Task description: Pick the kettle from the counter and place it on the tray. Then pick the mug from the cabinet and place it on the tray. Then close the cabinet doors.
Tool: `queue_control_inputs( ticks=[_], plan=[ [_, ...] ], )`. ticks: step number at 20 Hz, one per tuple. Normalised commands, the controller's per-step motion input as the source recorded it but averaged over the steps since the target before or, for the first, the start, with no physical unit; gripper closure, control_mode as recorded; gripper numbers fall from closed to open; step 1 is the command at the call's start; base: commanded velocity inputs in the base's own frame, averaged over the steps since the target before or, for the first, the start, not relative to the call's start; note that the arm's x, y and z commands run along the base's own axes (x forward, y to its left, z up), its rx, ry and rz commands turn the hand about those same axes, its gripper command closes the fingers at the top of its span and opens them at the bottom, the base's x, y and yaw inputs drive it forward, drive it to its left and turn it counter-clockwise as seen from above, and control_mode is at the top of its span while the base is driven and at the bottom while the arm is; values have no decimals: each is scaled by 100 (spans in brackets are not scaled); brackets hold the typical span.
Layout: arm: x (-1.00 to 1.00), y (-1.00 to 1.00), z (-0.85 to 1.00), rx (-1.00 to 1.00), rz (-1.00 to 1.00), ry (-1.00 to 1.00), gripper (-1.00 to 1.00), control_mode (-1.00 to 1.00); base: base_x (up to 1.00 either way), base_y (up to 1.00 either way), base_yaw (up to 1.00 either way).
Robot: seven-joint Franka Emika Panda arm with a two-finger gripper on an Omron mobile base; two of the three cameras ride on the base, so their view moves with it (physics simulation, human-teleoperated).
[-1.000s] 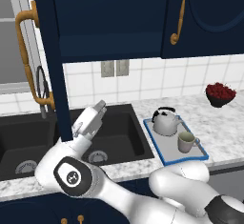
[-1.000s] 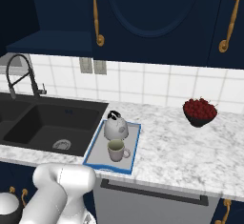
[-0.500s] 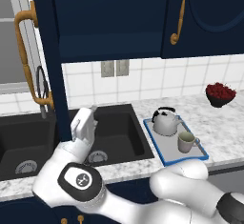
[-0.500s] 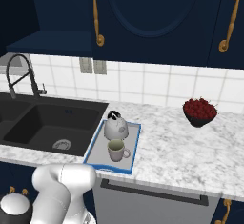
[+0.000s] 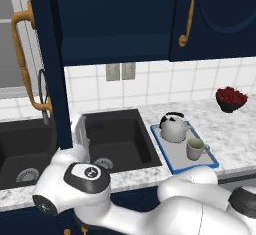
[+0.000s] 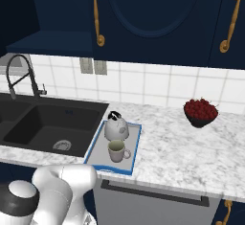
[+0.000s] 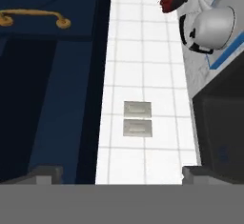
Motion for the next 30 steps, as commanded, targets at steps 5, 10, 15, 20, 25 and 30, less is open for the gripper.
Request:
queue_control_inputs(
  ticks=[5,10,15,20,25,30],
  plan=[
    [25,60,-38,-7,13,32,-100,-100,0,0,0],
    [5,76,-22,-12,9,13,-100,-100,0,0,0],
    [-18,55,-7,-25,1,-18,-100,-100,0,0,0],
    [-25,29,25,-16,-2,-28,-100,-100,0,0,0],
    [-27,23,52,-1,-1,-24,-100,-100,0,0,0],
    [-42,2,19,8,0,-18,-100,-100,0,0,0]
  ],
)
